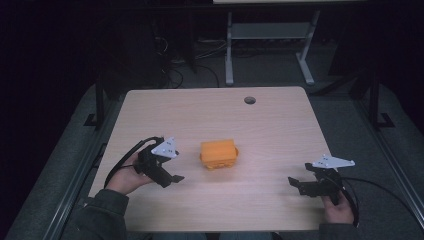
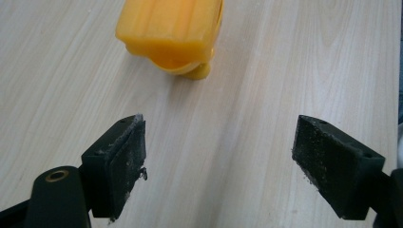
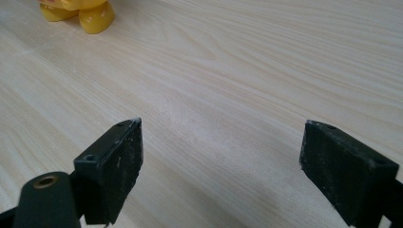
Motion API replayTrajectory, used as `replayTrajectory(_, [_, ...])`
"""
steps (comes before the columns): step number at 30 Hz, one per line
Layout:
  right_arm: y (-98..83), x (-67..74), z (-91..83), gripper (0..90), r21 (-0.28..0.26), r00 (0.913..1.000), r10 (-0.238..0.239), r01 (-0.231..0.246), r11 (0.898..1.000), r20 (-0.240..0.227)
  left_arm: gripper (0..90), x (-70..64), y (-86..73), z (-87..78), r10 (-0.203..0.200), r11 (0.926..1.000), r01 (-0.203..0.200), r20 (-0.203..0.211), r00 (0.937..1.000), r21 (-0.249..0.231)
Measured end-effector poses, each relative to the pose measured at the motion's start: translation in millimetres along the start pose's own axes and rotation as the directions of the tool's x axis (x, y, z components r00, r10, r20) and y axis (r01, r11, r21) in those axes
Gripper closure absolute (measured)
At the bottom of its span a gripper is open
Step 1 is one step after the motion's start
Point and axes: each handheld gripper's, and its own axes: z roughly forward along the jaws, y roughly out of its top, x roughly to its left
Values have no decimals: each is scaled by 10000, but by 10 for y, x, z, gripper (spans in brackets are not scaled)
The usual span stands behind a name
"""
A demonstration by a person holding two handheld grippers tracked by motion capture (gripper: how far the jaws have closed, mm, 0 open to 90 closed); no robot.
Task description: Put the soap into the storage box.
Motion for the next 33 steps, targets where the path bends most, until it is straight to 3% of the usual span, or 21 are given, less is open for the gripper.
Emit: replayTrajectory(33, [-33,-20,-11,140,-25,9999,131,-130,9999,112,178,-128,-509,-19,-872,9959,864,-342,9956,-255])
